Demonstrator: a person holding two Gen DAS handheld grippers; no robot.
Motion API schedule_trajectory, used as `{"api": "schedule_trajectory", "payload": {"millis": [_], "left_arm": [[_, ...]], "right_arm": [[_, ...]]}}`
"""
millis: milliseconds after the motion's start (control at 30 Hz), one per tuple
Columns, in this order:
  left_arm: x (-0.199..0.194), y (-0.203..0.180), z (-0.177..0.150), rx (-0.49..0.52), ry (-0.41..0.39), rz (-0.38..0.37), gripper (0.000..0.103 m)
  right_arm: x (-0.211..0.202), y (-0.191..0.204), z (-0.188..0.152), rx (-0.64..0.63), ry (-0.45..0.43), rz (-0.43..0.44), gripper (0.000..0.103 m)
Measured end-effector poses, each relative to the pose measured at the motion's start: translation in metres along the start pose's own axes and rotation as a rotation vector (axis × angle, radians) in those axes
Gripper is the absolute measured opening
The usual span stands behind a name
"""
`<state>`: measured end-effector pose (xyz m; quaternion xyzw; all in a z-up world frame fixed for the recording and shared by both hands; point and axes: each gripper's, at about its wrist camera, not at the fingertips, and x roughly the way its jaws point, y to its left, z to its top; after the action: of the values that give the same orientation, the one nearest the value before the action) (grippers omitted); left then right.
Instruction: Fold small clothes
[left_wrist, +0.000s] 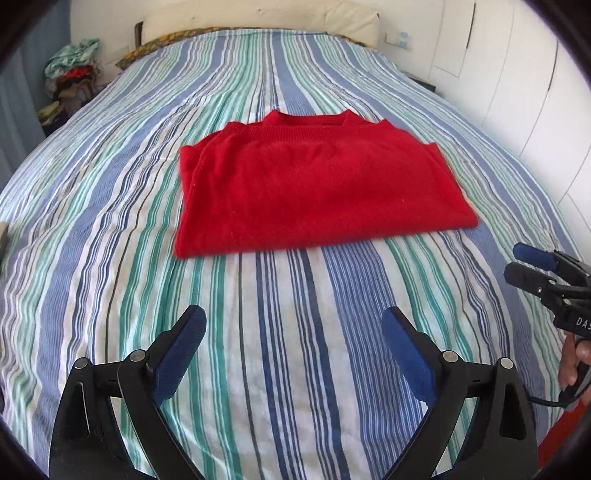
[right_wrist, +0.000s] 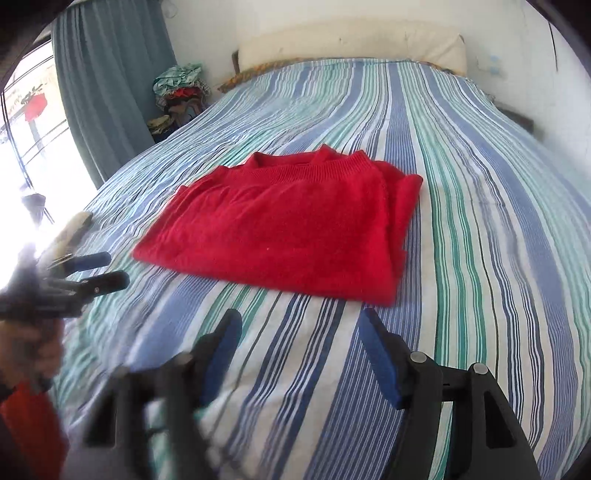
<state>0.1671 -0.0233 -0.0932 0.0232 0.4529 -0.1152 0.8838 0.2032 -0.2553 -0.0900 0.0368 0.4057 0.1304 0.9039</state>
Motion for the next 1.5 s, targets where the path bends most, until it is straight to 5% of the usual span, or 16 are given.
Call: {"api": "schedule_trajectory", "payload": {"millis": [200, 300, 367, 533, 800, 1500], "left_arm": [[-0.001, 0.001, -0.049, -0.075, 0.023, 0.094, 0.097], [0.016, 0.006, -0.053, -0.076, 0.042, 0.143, 0.097], [0.028, 0.010, -0.062, -0.080, 0.090, 0.148, 0.098], [0.032, 0.009, -0.074, -0.049, 0.045, 0.146, 0.102], [0.037, 0.008, -0.076, -0.044, 0.042, 0.136, 0.102], [0.037, 0.004, -0.078, -0.035, 0.036, 0.149, 0.102]], "right_arm": [[-0.025, 0.039, -0.058, 0.041, 0.019, -0.015, 0.066], [-0.024, 0.051, -0.080, 0.036, 0.018, -0.092, 0.066], [-0.019, 0.050, -0.088, 0.053, 0.021, -0.131, 0.066], [0.000, 0.038, -0.106, 0.104, 0.052, -0.163, 0.075], [0.007, 0.038, -0.118, 0.089, 0.020, -0.134, 0.088], [0.010, 0.042, -0.118, 0.081, 0.028, -0.131, 0.091]]}}
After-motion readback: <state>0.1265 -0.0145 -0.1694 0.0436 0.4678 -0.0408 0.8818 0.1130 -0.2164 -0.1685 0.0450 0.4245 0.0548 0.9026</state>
